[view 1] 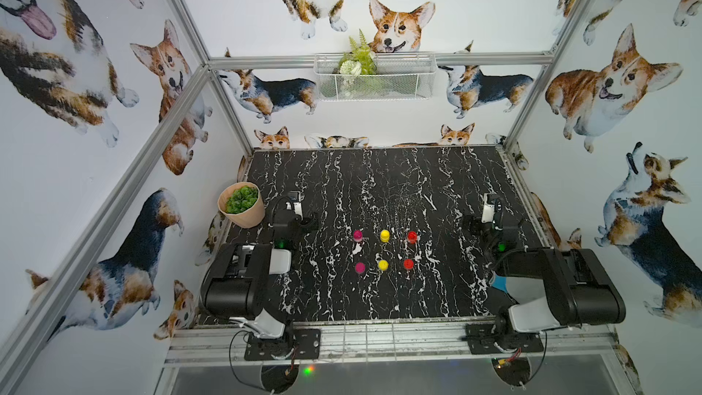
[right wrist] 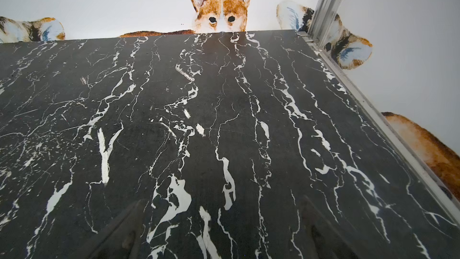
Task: Close the paint jar lid
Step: Pick up the paint jar from the center of the board.
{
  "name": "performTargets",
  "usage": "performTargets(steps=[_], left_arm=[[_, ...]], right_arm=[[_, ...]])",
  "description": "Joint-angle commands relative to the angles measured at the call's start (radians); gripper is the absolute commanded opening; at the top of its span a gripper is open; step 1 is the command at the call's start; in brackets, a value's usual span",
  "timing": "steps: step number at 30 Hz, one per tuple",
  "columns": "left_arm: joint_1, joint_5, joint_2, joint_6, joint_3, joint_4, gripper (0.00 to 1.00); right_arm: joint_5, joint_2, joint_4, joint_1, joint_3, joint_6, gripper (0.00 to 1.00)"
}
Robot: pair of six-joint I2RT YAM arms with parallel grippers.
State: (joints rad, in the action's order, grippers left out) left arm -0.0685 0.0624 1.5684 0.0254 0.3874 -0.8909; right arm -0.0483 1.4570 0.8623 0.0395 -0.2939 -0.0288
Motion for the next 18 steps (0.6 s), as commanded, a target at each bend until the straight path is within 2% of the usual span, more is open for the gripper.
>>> performTargets(steps=[1, 18], left_arm=[[-0.001, 0.005, 0.001, 0.001, 0.006, -0.014, 1.0], [0.006, 0.007, 0.002, -0.005, 0.011, -0.01, 1.0]], right_arm=[[0.009, 0.003, 0.028, 0.002, -0.008, 0.006, 1.0], [0.039, 0.008, 0.0, -0.02, -0.027, -0.008, 1.0]])
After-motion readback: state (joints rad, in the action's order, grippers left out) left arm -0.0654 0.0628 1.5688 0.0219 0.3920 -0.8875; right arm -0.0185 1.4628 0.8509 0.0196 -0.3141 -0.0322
